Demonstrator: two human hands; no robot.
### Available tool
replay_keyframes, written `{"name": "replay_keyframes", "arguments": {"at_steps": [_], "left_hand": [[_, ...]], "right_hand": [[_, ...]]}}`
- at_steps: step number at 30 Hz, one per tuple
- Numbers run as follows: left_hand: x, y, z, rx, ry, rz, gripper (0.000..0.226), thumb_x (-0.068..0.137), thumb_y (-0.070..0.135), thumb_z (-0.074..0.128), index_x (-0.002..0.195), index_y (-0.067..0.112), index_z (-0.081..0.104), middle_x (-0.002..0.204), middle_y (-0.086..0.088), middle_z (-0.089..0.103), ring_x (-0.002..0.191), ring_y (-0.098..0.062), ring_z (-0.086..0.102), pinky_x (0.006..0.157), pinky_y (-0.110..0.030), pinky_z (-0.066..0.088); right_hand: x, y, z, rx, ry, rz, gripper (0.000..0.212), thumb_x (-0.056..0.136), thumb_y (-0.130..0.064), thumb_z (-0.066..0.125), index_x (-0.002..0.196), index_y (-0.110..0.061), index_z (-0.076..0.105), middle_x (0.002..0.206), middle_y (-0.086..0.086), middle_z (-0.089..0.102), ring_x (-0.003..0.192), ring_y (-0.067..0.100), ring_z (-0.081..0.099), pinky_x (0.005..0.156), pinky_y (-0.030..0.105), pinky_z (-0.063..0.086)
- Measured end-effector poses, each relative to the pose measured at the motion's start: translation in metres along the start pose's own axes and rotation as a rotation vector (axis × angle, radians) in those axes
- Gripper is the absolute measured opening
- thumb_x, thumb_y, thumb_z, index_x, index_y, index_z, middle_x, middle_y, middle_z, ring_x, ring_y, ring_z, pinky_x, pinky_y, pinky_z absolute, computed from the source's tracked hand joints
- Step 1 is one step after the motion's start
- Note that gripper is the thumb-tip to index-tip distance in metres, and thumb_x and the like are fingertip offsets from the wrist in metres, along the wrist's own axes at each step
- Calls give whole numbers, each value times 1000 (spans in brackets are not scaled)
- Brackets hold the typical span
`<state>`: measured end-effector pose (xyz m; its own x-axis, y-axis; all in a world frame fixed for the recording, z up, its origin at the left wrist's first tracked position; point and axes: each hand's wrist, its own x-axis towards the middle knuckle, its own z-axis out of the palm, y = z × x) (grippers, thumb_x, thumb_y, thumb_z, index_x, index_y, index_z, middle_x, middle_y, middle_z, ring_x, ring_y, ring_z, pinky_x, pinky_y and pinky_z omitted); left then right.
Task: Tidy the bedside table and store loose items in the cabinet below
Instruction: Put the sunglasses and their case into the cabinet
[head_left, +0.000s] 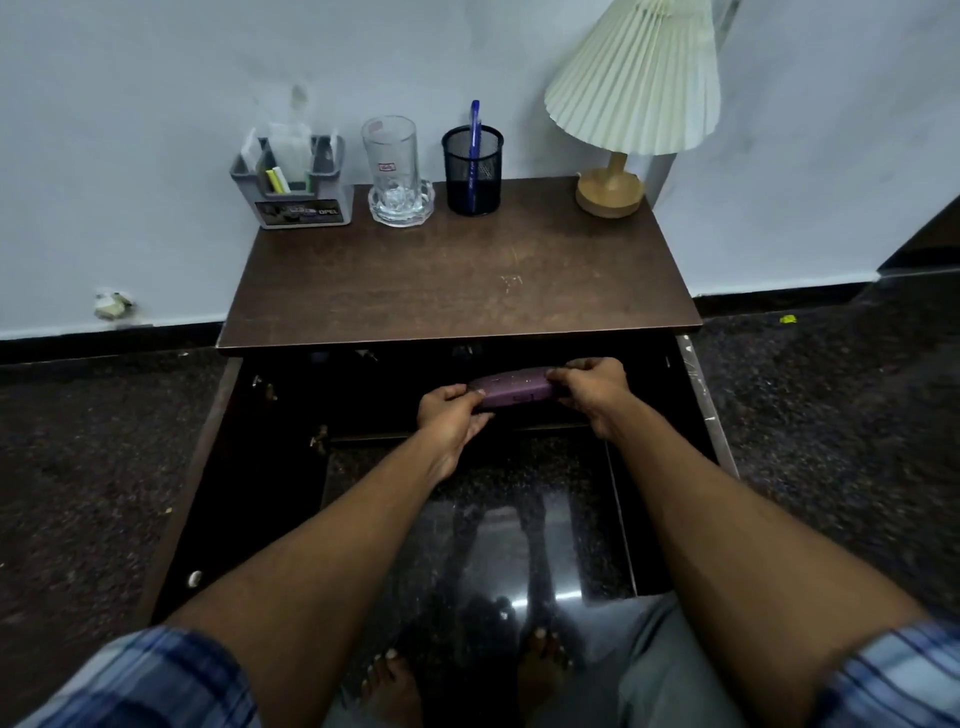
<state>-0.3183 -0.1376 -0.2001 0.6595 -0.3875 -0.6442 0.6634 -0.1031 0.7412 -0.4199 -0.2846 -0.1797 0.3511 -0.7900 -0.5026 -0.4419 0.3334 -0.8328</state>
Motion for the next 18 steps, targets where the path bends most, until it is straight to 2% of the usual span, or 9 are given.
{"name": "replay_keyframes", "arguments": {"at_steps": [2,5,7,10,13,16,18], "left_hand": [[7,-8,9,77,-52,-16,47,97,2,58,142,7,46,131,-20,59,110,-36,67,91,-37,57],[17,-13,22,181,-108,-4,57,97,5,58,150,9,37,138,-16,57,107,-28,65,92,-34,54],[25,-16,30,213,-133,1,51,96,6,60,144,9,44,132,-13,60,104,-22,62,96,-35,51],[38,-18,39,279,-170,-3,28,94,7,63,121,10,58,118,-11,63,105,-21,61,95,-36,51],[56,-22,45,297,-163,-8,48,92,7,66,136,1,49,128,-17,62,109,-23,64,90,-37,54],[71,-24,50,298,-135,-19,43,91,5,67,131,-5,53,125,-19,63,102,-20,64,79,-31,56],[80,-25,52,277,-121,-29,40,90,4,67,127,-9,54,121,-20,64,101,-21,64,77,-30,57]], "right_hand": [[15,9,-4,-42,64,-24,22,77,-11,84,86,-12,65,92,10,71,87,28,72,81,46,63],[52,33,-10,-96,112,-58,26,71,-19,86,89,-14,67,97,9,74,93,29,73,87,49,61],[48,26,-15,-124,162,-64,31,74,-21,83,99,-8,71,99,12,75,93,30,73,87,47,61],[50,14,-17,-154,215,-69,28,79,-15,74,101,2,72,100,18,75,95,33,72,81,42,60],[63,13,-13,-125,202,-53,30,79,-8,64,105,5,71,104,21,74,100,35,71,83,43,58],[77,19,-6,-102,173,-56,44,74,-17,64,114,0,71,113,17,74,108,34,70,90,42,59],[75,18,-2,-111,157,-78,42,82,-16,67,121,-2,69,122,16,71,116,32,67,93,33,53]]}}
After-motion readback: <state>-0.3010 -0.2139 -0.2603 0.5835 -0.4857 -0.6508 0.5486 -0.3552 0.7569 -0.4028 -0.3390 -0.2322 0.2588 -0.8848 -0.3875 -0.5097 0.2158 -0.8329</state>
